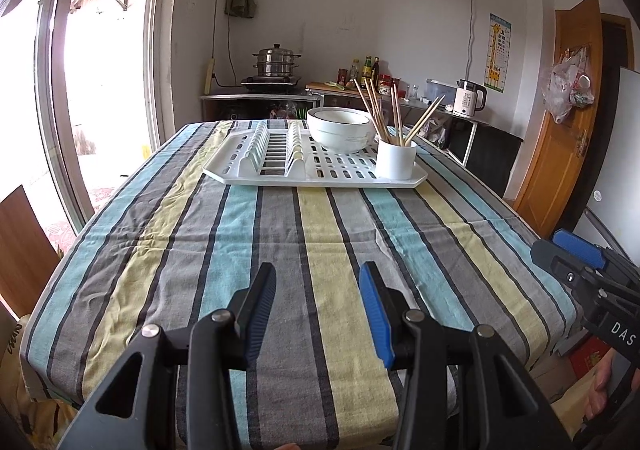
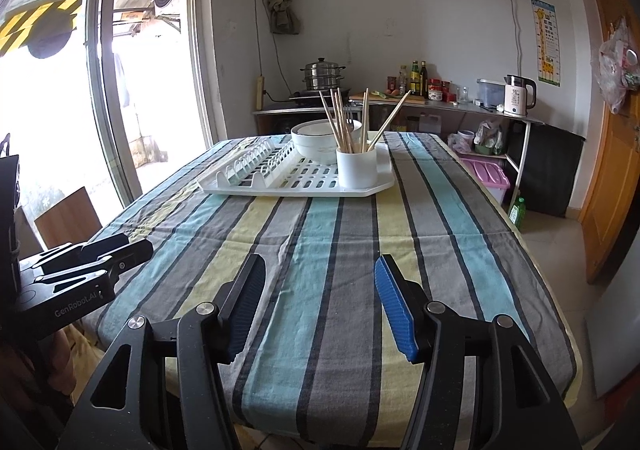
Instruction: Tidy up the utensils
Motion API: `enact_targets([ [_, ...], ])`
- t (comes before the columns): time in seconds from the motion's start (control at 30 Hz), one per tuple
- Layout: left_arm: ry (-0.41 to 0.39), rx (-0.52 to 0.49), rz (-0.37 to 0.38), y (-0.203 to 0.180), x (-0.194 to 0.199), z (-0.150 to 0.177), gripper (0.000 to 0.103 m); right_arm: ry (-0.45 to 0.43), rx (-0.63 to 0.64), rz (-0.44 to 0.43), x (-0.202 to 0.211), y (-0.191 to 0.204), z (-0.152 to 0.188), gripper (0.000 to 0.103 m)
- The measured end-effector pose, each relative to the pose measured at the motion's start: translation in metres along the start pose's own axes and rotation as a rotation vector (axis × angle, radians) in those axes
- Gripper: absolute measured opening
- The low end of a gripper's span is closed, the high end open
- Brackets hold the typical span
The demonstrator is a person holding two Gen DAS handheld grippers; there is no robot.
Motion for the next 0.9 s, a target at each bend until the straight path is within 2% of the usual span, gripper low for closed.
enact_targets([
  [0.9,0.003,-0.018,-0.004,-0.0056,-0.0011,-0.0015,0.046,-0.001,0.001,-0.003,-0.0003,0.0004,-0.0027,0.058],
])
Point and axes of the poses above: each gripper's, at about its wrist camera, not at the fingertips, and x roughly against the way its jaws point, y to its left, z to its underside, the point moved 9 cm from there along -x, roughly the way its jaws point, and after that the axes turned 9 degrees about -y, right-handed, at the moved point
